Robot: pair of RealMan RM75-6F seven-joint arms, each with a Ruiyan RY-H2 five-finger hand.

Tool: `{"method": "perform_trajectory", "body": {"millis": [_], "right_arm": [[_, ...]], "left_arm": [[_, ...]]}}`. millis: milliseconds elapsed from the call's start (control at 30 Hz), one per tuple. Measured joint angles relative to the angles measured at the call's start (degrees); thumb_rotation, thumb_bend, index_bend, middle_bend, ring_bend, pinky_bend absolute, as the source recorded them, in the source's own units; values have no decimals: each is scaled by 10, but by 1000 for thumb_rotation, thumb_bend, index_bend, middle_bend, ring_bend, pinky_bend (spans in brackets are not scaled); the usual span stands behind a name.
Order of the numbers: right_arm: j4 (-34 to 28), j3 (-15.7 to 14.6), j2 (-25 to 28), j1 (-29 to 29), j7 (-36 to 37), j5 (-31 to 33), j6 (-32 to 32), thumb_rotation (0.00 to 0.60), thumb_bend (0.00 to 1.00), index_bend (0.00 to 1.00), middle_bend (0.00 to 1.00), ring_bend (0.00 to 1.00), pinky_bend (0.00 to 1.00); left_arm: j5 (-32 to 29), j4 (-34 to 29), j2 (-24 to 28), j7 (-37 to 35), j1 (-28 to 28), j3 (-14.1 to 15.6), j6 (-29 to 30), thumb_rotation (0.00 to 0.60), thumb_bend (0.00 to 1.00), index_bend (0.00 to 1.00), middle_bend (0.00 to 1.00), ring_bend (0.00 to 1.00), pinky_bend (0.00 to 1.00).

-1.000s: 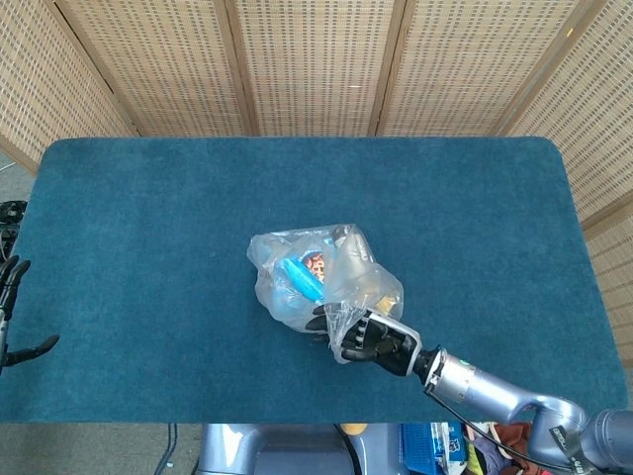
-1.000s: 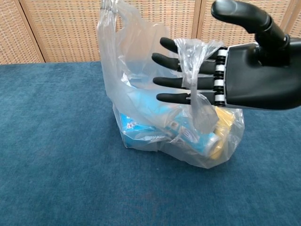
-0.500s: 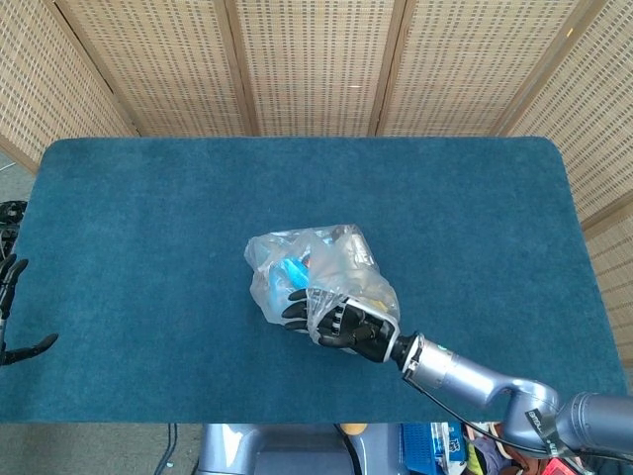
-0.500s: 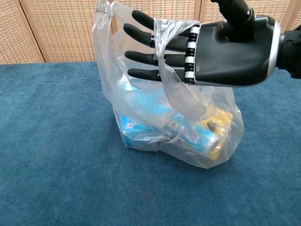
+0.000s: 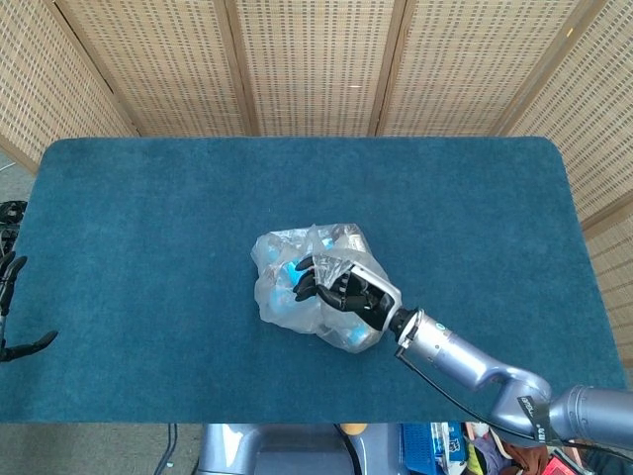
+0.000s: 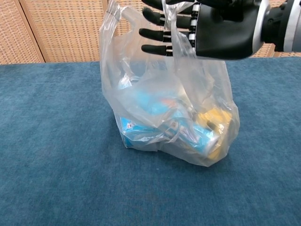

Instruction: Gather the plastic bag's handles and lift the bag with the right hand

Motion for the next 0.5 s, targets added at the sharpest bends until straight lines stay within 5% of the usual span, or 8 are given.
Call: {"method": "perform_trajectory", "body": {"millis": [500], "right_arm": [[-29, 68, 4, -12, -74, 68, -37, 600, 857, 370, 559, 402, 344]], "left_arm": [[52, 23, 1, -44, -76, -42, -25, 600, 124, 0, 0, 0, 0]]}}
